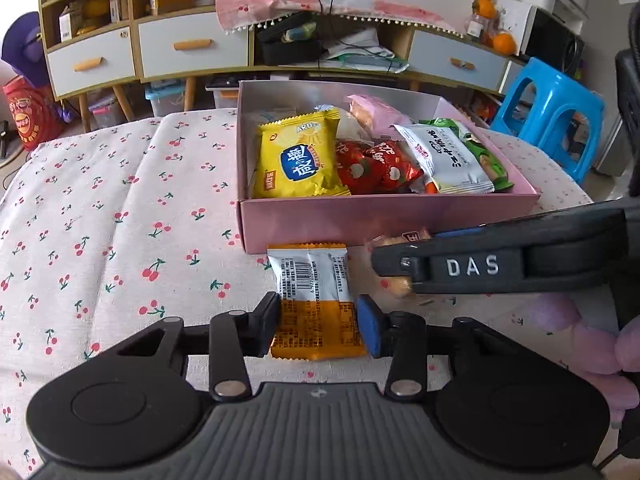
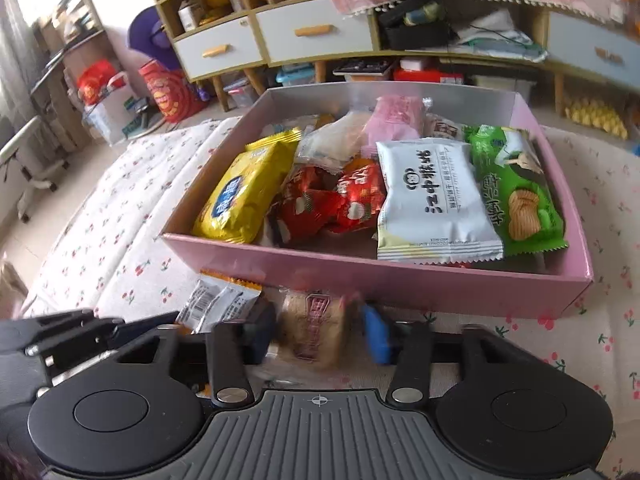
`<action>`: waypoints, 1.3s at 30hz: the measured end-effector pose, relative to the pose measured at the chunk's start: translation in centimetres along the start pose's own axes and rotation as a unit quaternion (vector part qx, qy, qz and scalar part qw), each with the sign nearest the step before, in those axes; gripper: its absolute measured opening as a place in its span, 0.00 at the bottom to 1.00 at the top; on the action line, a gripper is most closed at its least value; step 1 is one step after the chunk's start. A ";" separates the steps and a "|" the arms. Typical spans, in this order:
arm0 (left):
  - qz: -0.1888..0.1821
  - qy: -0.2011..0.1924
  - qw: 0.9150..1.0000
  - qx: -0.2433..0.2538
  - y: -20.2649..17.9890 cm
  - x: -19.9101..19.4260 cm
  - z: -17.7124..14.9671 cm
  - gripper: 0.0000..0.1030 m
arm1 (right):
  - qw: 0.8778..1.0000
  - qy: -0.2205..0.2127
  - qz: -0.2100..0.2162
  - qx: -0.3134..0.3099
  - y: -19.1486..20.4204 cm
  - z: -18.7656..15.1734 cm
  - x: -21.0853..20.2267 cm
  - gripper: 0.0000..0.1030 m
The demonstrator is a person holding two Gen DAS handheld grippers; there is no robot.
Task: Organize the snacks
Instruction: 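Grasp the orange bar with left gripper while right grasps tan cake pack, drop into box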
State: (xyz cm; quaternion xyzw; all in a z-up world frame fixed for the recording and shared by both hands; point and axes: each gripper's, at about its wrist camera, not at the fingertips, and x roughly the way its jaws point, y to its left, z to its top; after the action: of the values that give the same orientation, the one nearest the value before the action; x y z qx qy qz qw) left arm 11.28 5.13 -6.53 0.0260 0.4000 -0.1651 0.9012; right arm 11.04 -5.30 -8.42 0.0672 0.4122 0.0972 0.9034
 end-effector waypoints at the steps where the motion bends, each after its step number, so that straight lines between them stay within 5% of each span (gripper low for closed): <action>1: -0.001 0.002 1.000 -0.003 0.2 -0.2 0.0 0.35 | 1.000 0.002 0.000 0.001 0.0 0.0 -0.1 0.36; 11: -0.018 0.003 0.999 -0.038 1.1 -2.7 1.2 0.34 | 0.998 0.015 0.030 0.057 -1.8 0.8 -3.6 0.35; 17: -0.038 -0.029 0.998 -0.038 -0.1 -4.2 3.1 0.34 | 0.995 -0.010 0.048 0.083 -3.2 2.8 -6.0 0.35; 26: -0.045 -0.062 0.996 -0.047 -2.4 -0.1 7.7 0.34 | 0.992 -0.056 0.003 0.115 -7.0 7.7 -5.0 0.35; 34: -0.012 -0.066 0.997 -0.034 -3.8 2.0 9.4 0.36 | 0.990 -0.072 -0.005 0.124 -9.4 10.1 -2.8 0.38; 36: -0.004 -0.068 0.997 -0.033 -3.9 1.9 9.4 0.45 | 0.989 -0.081 0.006 0.128 -9.7 10.1 -2.9 0.42; 38: 0.000 -0.068 0.997 -0.037 -3.9 1.5 9.5 0.64 | 0.987 -0.082 0.011 0.136 -10.0 10.0 -3.2 0.69; 39: 0.003 -0.070 0.997 -0.040 -3.9 1.2 9.5 0.73 | 0.986 -0.085 0.008 0.141 -10.0 9.9 -3.5 0.71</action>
State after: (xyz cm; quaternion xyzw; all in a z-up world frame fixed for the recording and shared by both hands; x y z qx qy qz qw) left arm 17.54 -0.63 -0.66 -0.0209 0.3426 -0.1478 0.9275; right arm 17.53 -16.22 -1.45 0.2055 0.3434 0.0397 0.9156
